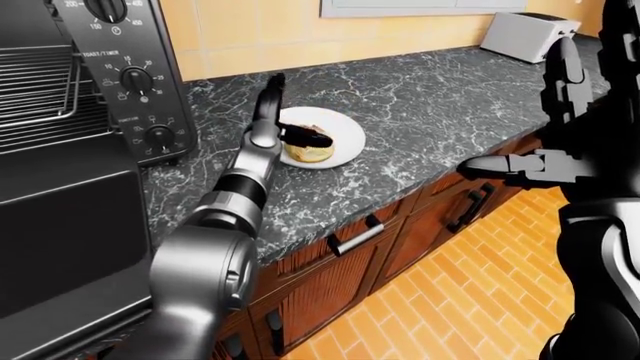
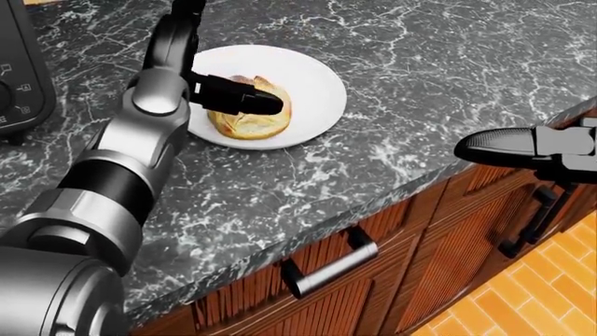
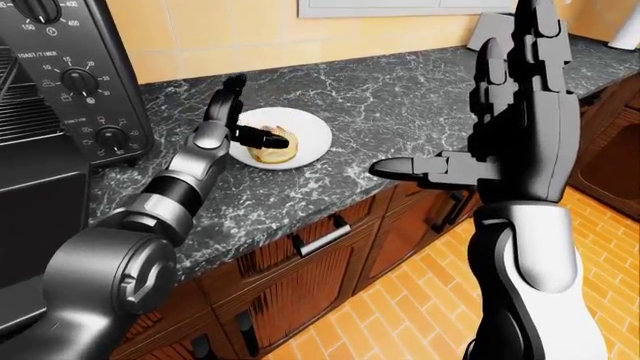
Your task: Pick the bread from the top rack and place it on the plate on the counter.
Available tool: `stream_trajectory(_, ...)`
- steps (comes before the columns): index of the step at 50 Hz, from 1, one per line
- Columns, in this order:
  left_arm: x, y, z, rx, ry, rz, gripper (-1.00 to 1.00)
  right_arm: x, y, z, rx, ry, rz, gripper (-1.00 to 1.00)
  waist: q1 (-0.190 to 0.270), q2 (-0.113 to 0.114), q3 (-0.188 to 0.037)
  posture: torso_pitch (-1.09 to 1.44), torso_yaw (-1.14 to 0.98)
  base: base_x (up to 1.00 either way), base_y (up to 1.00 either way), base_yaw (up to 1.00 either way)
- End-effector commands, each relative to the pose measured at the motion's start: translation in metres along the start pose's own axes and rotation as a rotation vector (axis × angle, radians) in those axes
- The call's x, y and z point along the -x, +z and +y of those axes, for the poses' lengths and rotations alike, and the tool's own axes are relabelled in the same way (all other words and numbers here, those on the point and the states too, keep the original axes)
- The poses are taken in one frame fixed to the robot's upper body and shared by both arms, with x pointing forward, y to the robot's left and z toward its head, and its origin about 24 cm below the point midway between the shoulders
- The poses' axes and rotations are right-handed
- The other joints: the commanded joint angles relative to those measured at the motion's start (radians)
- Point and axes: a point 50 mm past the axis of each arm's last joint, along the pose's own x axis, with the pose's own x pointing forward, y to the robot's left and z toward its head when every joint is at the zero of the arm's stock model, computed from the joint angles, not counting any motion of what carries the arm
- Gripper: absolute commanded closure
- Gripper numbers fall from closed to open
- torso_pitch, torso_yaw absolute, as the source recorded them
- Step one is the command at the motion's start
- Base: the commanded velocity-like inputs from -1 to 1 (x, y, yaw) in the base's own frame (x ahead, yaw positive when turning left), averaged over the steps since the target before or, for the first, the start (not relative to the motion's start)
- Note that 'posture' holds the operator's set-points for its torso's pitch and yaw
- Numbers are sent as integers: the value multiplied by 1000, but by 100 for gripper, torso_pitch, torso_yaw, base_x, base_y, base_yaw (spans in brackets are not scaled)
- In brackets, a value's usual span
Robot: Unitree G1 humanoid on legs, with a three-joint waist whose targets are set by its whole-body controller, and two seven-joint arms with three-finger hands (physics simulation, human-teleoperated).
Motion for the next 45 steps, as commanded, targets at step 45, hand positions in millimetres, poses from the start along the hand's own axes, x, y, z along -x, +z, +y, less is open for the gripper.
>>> stream_trajectory(45, 23, 150, 47, -35, 11, -434, -100, -4, 13, 8, 1, 19, -70, -100, 1, 5, -10, 0, -54, 0, 0, 0)
